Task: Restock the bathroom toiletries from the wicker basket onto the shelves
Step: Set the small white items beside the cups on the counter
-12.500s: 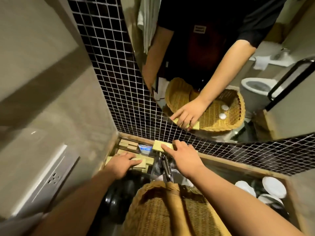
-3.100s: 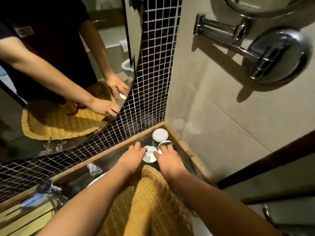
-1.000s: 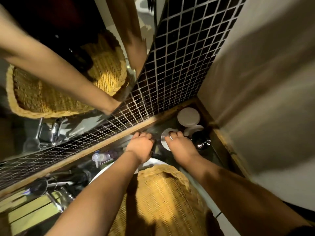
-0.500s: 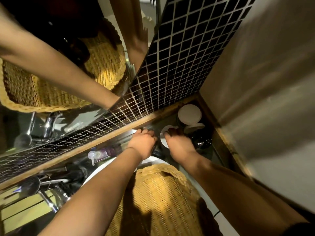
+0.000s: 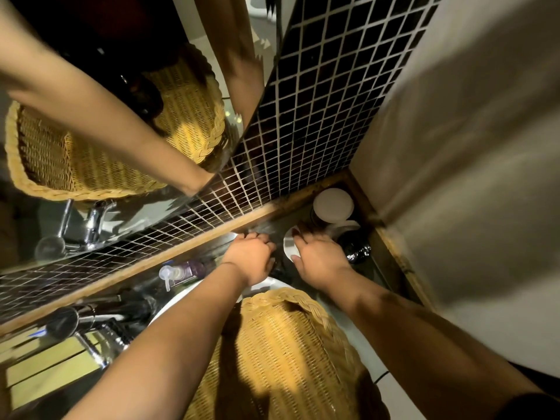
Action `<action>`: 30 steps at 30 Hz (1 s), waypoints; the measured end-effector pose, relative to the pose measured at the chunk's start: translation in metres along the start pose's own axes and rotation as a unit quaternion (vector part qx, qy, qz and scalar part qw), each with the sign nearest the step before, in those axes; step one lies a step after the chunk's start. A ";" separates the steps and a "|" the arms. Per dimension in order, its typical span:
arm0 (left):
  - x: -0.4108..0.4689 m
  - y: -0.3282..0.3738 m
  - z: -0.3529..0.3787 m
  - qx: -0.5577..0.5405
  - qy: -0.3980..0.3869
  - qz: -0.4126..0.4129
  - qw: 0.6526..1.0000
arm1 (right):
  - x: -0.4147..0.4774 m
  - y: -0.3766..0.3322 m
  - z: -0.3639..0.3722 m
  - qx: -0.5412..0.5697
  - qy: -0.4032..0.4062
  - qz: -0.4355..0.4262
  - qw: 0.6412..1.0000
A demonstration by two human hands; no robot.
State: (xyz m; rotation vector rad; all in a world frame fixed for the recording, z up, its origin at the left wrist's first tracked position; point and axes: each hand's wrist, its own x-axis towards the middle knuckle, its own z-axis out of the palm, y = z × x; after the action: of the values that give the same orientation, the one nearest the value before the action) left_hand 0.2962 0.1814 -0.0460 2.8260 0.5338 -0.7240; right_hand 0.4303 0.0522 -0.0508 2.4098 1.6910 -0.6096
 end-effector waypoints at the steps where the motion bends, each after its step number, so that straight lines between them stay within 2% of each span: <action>1: -0.005 0.000 -0.001 0.003 -0.006 -0.004 1.000 | -0.003 0.001 -0.001 0.001 0.006 -0.002 1.000; 5: -0.027 -0.003 -0.002 0.006 -0.017 -0.042 0.999 | -0.018 0.005 -0.014 0.012 0.025 -0.013 1.000; 12: -0.085 -0.002 -0.019 -0.019 0.027 -0.124 0.992 | -0.043 0.004 -0.044 -0.029 0.036 -0.036 0.998; 18: -0.155 0.013 -0.037 0.036 0.048 -0.129 0.990 | -0.098 0.003 -0.093 -0.057 0.038 -0.059 0.996; 30: -0.276 0.030 -0.150 0.082 0.204 -0.152 0.964 | -0.236 -0.087 -0.203 -0.078 0.111 -0.025 0.990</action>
State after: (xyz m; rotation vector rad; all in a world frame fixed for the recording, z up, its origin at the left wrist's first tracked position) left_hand 0.1469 0.1095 0.2227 3.0990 1.0341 -0.2261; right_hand 0.3318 -0.0541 0.2386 2.4044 1.8118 -0.2100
